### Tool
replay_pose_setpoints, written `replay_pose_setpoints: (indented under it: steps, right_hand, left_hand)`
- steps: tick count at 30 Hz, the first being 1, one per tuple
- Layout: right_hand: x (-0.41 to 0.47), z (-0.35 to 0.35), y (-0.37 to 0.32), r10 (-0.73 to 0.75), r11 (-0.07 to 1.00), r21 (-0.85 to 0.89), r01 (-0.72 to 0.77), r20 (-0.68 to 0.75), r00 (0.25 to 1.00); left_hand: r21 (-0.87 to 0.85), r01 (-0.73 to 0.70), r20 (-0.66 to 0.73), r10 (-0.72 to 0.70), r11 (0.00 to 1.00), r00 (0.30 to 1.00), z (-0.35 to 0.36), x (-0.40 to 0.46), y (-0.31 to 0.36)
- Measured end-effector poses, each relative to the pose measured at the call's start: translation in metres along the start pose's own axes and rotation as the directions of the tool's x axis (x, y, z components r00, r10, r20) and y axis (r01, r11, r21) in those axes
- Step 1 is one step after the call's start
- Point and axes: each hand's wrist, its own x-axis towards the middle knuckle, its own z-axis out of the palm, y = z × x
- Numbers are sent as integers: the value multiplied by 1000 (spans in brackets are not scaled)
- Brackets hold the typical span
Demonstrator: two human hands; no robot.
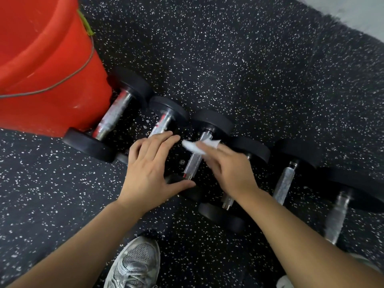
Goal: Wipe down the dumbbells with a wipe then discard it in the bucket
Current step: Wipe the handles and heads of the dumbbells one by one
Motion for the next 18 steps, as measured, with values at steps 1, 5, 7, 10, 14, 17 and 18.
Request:
replay_pose_setpoints:
  steps: [1, 5, 7, 10, 14, 17, 18]
  right_hand:
    - [7, -1, 1, 55, 998, 2, -55, -70, 996]
    - [20, 3, 2, 122, 990, -70, -126, -57, 991]
    - [12, 8, 0, 79, 991, -112, -72, 66, 995]
    - [-4, 11, -1, 9, 996, -87, 6, 169, 986]
    - [-20, 9, -3, -91, 996, 4, 93, 274, 957]
    - [-29, -2, -4, -70, 991, 129, 36, 269, 961]
    - [-32, -9, -2, -38, 987, 159, 4, 216, 976]
  left_hand:
    - [3, 3, 0, -3, 1000, 1000, 0, 0, 0]
    - [17, 5, 3, -5, 1000, 1000, 0, 0, -1]
    - [21, 3, 4, -3, 1000, 1000, 0, 0, -1]
    - [24, -13, 11, 12, 1000, 1000, 1, 0, -1]
    - [-6, -39, 37, 39, 999, 999, 5, -1, 6]
    - [-70, -67, 46, 71, 995, 996, 14, -2, 18]
    - [-87, -83, 47, 87, 993, 995, 17, -2, 23]
